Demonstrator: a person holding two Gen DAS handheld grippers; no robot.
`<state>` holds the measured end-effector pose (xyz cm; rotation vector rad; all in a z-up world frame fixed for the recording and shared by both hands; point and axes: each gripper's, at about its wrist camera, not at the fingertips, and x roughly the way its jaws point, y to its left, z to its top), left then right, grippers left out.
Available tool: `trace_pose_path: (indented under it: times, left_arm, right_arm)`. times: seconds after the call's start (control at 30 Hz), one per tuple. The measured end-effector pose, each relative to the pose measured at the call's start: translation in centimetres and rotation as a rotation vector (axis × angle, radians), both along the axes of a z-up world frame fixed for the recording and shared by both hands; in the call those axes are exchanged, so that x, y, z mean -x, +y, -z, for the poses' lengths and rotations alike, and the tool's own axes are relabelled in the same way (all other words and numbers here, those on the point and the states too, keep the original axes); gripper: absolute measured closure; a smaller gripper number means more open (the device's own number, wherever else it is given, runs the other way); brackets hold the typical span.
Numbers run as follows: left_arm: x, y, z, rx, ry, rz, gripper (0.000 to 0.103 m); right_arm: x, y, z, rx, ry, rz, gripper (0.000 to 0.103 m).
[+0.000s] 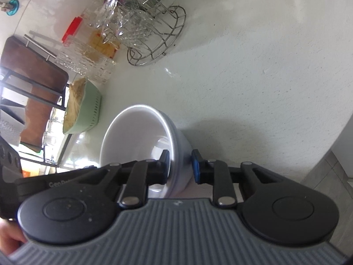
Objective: Organize plates and bowls
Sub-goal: 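Carry the bowl stack with both grippers onto the floral plate stack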
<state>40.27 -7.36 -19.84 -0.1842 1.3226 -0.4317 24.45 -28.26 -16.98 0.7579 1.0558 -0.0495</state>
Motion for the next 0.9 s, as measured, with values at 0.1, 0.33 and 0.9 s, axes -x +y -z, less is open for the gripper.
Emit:
trace_pose_path:
  times: [0.1, 0.33, 0.9]
  left_arm:
    - [0.5, -0.3, -0.7, -0.002, -0.003, -0.008, 0.069]
    - [2.5, -1.3, -3.6, 0.014, -0.028, -0.067, 0.069]
    - [7.5, -2.6, -10.5, 0.006, -0.078, -0.126, 0.069]
  right_arm:
    - [0.3, -0.4, -0.5, -0.010, 0.001, -0.005, 0.079]
    - [1.3, -1.3, -2.8, -0.018, -0.017, -0.053, 0.079]
    - [4.4, -3.8, -8.6, -0.067, -0.072, -0.076, 0.078]
